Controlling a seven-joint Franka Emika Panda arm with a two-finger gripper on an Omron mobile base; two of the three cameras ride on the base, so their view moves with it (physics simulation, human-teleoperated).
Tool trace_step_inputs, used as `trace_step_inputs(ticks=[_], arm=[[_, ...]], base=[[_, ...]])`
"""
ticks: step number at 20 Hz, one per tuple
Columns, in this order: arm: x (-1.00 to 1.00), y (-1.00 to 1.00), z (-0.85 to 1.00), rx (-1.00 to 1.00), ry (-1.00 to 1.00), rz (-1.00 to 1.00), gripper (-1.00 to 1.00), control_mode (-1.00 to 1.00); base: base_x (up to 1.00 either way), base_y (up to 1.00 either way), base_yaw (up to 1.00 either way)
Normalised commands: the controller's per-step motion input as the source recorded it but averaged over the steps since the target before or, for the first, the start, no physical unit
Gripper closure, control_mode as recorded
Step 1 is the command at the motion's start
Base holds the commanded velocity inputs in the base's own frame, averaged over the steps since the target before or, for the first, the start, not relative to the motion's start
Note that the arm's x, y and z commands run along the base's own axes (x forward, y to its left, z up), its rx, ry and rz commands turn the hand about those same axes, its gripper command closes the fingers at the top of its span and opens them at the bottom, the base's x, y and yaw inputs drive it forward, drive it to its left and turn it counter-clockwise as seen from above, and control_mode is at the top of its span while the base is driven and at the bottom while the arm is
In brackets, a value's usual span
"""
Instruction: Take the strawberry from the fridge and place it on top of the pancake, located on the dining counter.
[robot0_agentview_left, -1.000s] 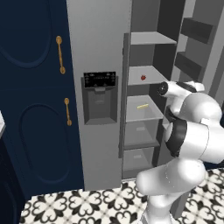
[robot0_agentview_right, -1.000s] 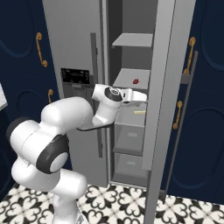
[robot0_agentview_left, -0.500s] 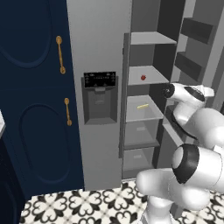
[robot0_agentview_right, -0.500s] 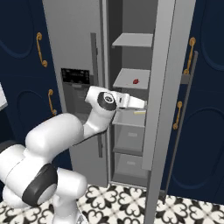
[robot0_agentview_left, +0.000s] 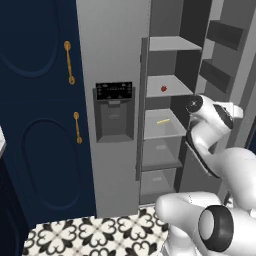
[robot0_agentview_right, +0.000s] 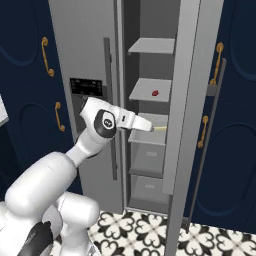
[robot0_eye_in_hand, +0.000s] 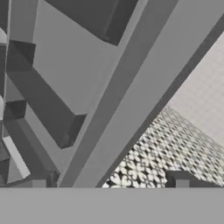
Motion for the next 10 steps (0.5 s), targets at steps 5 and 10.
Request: trace_step_inputs(ticks=[5,10], arm=[[-0.30,0.55,0.00,0.17,-0.03,0.04,-1.00,-1.00],[-0.36,0.51,0.00,0.16,-0.07,0.12,-1.00,-1.00]], base=[[0.00,0.00,0.00],[0.00,0.00,0.00]])
